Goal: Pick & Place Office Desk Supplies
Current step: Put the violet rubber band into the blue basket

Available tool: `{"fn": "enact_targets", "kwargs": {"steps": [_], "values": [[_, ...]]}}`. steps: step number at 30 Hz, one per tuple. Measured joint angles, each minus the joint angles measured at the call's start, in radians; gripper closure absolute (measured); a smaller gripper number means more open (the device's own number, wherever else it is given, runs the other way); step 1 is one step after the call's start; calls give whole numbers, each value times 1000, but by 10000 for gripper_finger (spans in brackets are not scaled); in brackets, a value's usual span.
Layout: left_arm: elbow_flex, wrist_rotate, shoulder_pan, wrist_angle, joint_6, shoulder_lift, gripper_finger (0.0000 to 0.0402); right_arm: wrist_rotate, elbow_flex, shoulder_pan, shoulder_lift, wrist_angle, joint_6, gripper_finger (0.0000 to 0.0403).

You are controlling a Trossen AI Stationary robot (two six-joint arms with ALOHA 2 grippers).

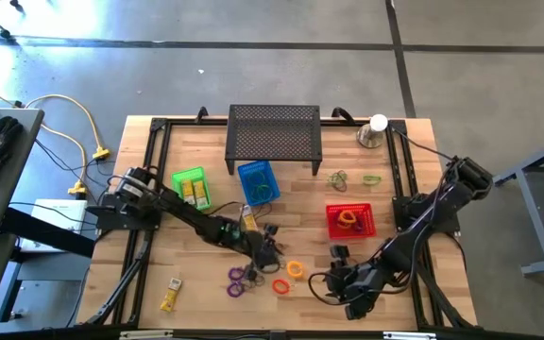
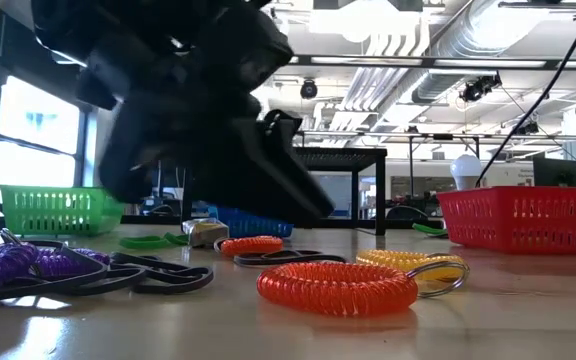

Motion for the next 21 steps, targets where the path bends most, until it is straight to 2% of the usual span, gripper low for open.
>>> {"fn": "enact_targets", "kwargs": {"steps": [5, 16, 21], "values": [[0, 0, -24, -1, -12, 0, 280, 28, 0, 23, 5, -15, 64, 248], [-1, 12, 0, -38, -41, 0, 280, 217, 0, 69, 5, -10, 93, 248], [-1, 74, 0, -52, -87, 0, 280, 242, 0, 68, 5, -10, 115, 248]]}}
